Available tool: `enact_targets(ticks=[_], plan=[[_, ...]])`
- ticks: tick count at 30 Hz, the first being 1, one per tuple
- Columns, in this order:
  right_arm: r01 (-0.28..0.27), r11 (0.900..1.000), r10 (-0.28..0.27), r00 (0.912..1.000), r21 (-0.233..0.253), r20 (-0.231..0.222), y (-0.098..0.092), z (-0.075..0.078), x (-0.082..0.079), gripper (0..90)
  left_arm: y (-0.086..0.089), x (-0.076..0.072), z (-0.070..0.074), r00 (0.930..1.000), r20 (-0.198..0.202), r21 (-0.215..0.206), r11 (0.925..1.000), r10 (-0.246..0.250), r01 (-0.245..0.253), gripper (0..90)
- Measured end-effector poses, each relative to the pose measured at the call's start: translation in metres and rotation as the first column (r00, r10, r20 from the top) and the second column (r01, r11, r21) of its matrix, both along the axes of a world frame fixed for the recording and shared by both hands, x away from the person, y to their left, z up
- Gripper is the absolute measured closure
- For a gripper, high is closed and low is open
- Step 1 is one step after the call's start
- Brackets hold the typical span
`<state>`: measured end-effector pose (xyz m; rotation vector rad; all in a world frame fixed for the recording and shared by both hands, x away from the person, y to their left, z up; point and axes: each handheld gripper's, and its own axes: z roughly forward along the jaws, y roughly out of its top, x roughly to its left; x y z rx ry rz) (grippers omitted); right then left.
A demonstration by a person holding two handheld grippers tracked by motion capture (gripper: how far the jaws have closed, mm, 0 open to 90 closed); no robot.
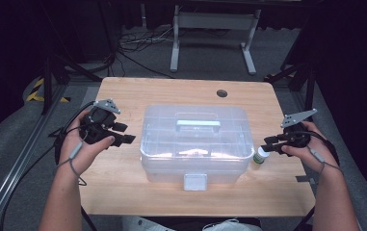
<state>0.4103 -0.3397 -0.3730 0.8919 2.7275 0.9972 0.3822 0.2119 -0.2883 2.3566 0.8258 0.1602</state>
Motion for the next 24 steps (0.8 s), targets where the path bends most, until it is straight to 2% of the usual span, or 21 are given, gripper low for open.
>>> enact_targets(ticks=[5, 13, 16, 19, 24], plan=[[0.002, 1.0, -0.002, 0.9998, 0.002, -0.018, 0.001, -0.002, 0.0, 63.2, -0.015, 0.004, 0.014, 0.9994, 0.017, -0.007, 0.9996, -0.029, 0.029, 47.3], [0.002, 1.0, -0.002, 0.9996, -0.005, -0.029, 0.002, -0.004, -0.001, 62.4, -0.034, 0.012, 0.021, 0.9969, 0.027, -0.007, 0.9972, -0.074, 0.074, 46.1], [0.004, 1.0, -0.004, 0.9995, -0.005, -0.033, 0.001, -0.005, -0.001, 62.4, -0.049, 0.016, 0.026, 0.9925, 0.034, 0.002, 0.9931, -0.117, 0.117, 45.4], [0.004, 1.0, -0.004, 0.9992, -0.006, -0.041, 0.002, -0.006, -0.001, 62.6, -0.056, 0.017, 0.028, 0.9906, 0.036, 0.003, 0.9913, -0.132, 0.132, 44.1], [-0.002, 1.0, 0.002, 0.9989, -0.004, -0.047, 0.003, -0.007, -0.001, 62.4, -0.076, 0.023, 0.028, 0.9831, 0.036, 0.001, 0.9838, -0.179, 0.179, 41.7]])
